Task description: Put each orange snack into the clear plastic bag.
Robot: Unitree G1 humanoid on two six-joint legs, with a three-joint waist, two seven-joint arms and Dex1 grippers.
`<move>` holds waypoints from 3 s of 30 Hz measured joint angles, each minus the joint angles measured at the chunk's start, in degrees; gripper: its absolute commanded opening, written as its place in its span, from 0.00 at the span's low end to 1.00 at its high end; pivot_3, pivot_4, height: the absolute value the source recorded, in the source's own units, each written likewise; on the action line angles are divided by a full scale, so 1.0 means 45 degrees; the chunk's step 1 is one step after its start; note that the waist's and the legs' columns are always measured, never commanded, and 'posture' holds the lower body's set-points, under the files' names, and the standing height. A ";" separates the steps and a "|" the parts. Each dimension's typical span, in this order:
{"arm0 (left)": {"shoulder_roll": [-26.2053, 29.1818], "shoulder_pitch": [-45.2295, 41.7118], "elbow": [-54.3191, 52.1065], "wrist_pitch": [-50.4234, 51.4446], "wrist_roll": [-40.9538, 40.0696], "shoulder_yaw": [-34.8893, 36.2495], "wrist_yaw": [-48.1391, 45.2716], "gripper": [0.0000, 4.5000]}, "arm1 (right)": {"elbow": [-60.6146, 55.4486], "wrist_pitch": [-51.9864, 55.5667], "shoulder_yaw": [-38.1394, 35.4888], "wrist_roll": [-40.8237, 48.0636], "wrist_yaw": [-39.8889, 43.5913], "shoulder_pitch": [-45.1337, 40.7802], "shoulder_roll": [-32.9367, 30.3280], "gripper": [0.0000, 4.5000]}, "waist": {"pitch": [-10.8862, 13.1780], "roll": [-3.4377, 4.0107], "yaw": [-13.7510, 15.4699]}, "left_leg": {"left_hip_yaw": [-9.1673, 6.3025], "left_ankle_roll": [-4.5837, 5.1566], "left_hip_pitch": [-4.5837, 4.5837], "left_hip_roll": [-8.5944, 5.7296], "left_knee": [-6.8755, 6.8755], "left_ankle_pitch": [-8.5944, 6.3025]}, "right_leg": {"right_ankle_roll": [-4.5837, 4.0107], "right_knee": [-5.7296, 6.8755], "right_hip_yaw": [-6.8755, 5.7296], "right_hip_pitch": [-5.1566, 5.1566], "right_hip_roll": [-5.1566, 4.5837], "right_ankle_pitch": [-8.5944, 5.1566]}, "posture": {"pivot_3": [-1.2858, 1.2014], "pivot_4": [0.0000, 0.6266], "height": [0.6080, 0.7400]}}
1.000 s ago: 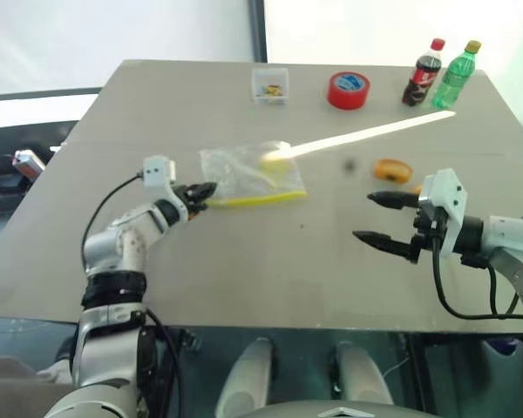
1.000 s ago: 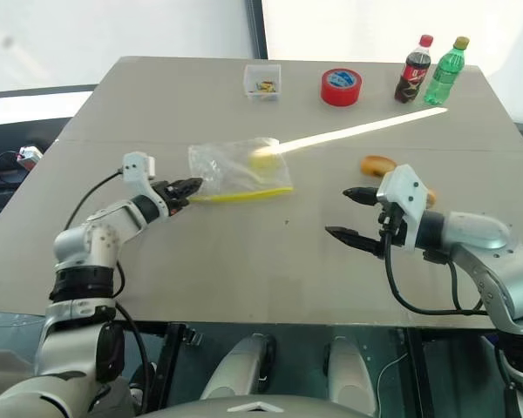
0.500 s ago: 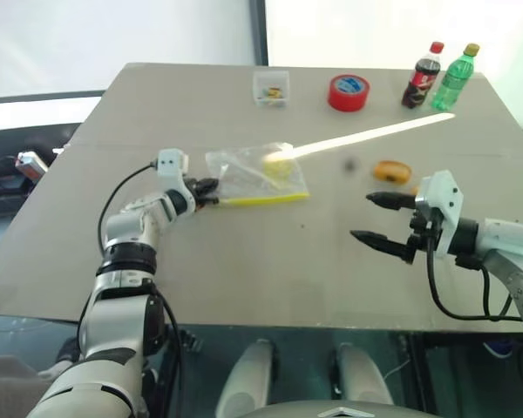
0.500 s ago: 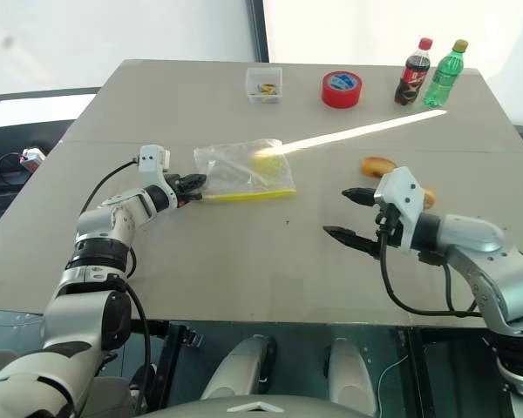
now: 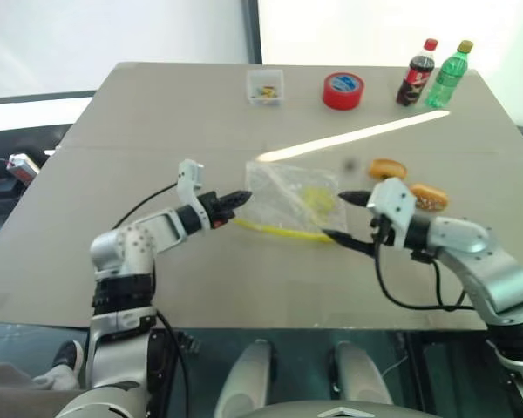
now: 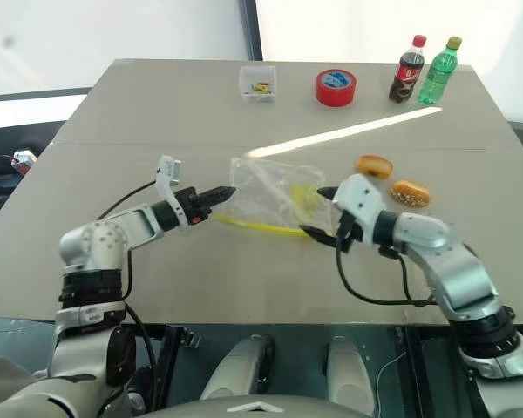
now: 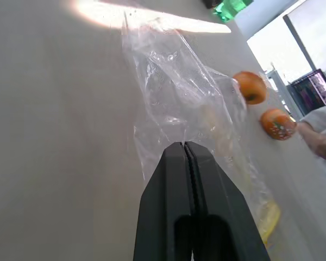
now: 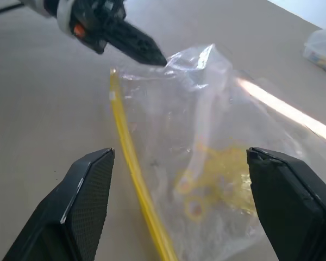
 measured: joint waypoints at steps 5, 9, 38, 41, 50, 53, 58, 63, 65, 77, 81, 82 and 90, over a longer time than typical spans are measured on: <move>-0.0736 0.0513 -0.1501 0.1149 -0.0921 0.0974 0.1778 0.01 | 0.0930 -0.0851 0.1622 -0.1333 0.0493 -0.0408 0.0507 0.89 | 0.0000 -0.0001 0.0065 | 0.0004 -0.0018 -0.0001 -0.0011 0.0001 0.0011 | 0.0000 -0.0005 0.0003 0.0002 -0.0002 0.0001 | 0.52 0.24 1.00; -0.1130 0.0804 -0.2142 0.1526 -0.1488 0.1313 0.2667 0.01 | 0.2240 -0.1445 0.2361 -0.2838 0.0067 -0.0848 0.0846 0.89 | -0.0001 -0.0003 0.0089 | 0.0005 -0.0033 0.0001 -0.0020 0.0002 0.0019 | -0.0002 -0.0004 0.0005 0.0001 -0.0002 0.0001 | 0.52 0.24 1.00; 0.0751 0.1464 -0.3673 -0.6321 0.4112 -0.3931 0.1496 0.25 | 0.5228 -0.1190 0.1451 -0.4855 -0.1969 -0.3228 0.2553 0.00 | -0.0005 0.0002 0.0066 | 0.0057 -0.0043 0.0010 -0.0036 -0.0050 0.0023 | -0.0008 -0.0033 0.0052 -0.0015 -0.0007 0.0004 | 0.52 0.24 1.00; 0.1231 0.2392 -0.3705 -0.8172 0.6265 -0.5670 0.1307 0.25 | 0.5815 -0.1304 0.1460 -0.5064 -0.1899 -0.3361 0.2547 0.00 | -0.0004 0.0002 0.0029 | 0.0071 -0.0042 -0.0006 -0.0032 -0.0063 0.0023 | -0.0010 -0.0035 0.0065 -0.0049 -0.0004 0.0003 | 0.52 0.24 1.00; 0.2471 0.2992 -0.3173 -1.2418 1.1179 -0.7337 0.1855 0.25 | 0.6214 -0.1731 0.1485 -0.5239 -0.1571 -0.3692 0.2753 0.00 | -0.0002 0.0004 0.0067 | 0.0062 0.0006 -0.0002 -0.0028 -0.0065 -0.0005 | -0.0009 -0.0027 0.0054 -0.0048 0.0000 0.0003 | 0.52 0.24 1.00; 0.2616 0.2945 -0.2568 -1.3071 1.2332 -0.7363 0.2169 0.25 | 0.6209 -0.1729 0.1508 -0.5237 -0.1430 -0.3689 0.2880 0.00 | -0.0001 0.0005 0.0066 | 0.0058 0.0007 -0.0003 -0.0029 -0.0065 -0.0006 | -0.0008 -0.0025 0.0050 -0.0049 0.0002 0.0002 | 0.52 0.24 1.00; 0.2477 0.2840 -0.2052 -1.3659 1.3041 -0.7363 0.2185 0.25 | 0.6174 -0.1714 0.1509 -0.5242 -0.1367 -0.3684 0.2931 0.00 | -0.0001 0.0005 0.0062 | 0.0055 0.0009 -0.0003 -0.0030 -0.0063 -0.0006 | -0.0007 -0.0023 0.0046 -0.0049 0.0002 0.0003 | 0.52 0.24 1.00; 0.2160 0.2594 -0.1638 -1.3959 1.3173 -0.7301 0.2132 0.13 | 0.6127 -0.1686 0.1503 -0.5284 -0.1331 -0.3645 0.2925 0.00 | -0.0001 0.0005 0.0057 | 0.0053 0.0012 -0.0004 -0.0030 -0.0062 -0.0008 | -0.0007 -0.0021 0.0043 -0.0048 0.0002 0.0003 | 0.52 0.24 1.00; 0.2094 0.2558 -0.1638 -1.4128 1.3137 -0.7289 0.2038 0.02 | 0.6070 -0.1585 0.1498 -0.5271 -0.1300 -0.3579 0.2926 0.00 | -0.0001 0.0006 0.0047 | 0.0053 0.0012 -0.0004 -0.0030 -0.0062 -0.0008 | -0.0007 -0.0021 0.0044 -0.0048 0.0002 0.0003 | 0.52 0.24 1.00; 0.1744 0.2485 -0.1427 -1.3945 1.3215 -0.7205 0.1779 0.00 | 0.3783 -0.0085 0.0864 -0.4650 -0.1089 -0.2780 0.2577 0.53 | -0.0001 0.0005 0.0077 | 0.0045 0.0015 -0.0007 -0.0031 -0.0054 -0.0010 | -0.0006 -0.0016 0.0039 -0.0047 0.0002 0.0002 | 0.52 0.24 1.00; 0.1656 0.2491 -0.1429 -1.3728 1.3166 -0.7130 0.1674 0.00 | 0.2186 0.0826 0.0191 -0.4092 -0.1203 -0.2370 0.2606 0.30 | -0.0001 0.0005 0.0035 | 0.0047 0.0017 -0.0003 -0.0030 -0.0054 -0.0011 | -0.0006 -0.0011 0.0040 -0.0046 0.0002 0.0002 | 0.52 0.24 1.00; 0.1622 0.2492 -0.1430 -1.3694 1.3147 -0.7127 0.1665 0.00 | 0.2059 0.0896 0.0113 -0.4007 -0.1216 -0.2366 0.2656 0.21 | -0.0001 0.0005 0.0028 | 0.0046 0.0018 -0.0002 -0.0029 -0.0053 -0.0011 | -0.0006 -0.0008 0.0040 -0.0046 0.0002 0.0002 | 0.52 0.24 1.00; 0.1293 0.2466 -0.1615 -1.3141 1.2976 -0.6819 0.1486 0.00 | 0.2873 0.0740 0.0610 -0.3978 -0.1677 -0.2272 0.3471 0.01 | -0.0001 0.0005 0.0046 | 0.0045 0.0016 -0.0001 -0.0029 -0.0047 -0.0009 | -0.0006 -0.0003 0.0038 -0.0044 0.0004 0.0003 | 0.52 0.24 1.00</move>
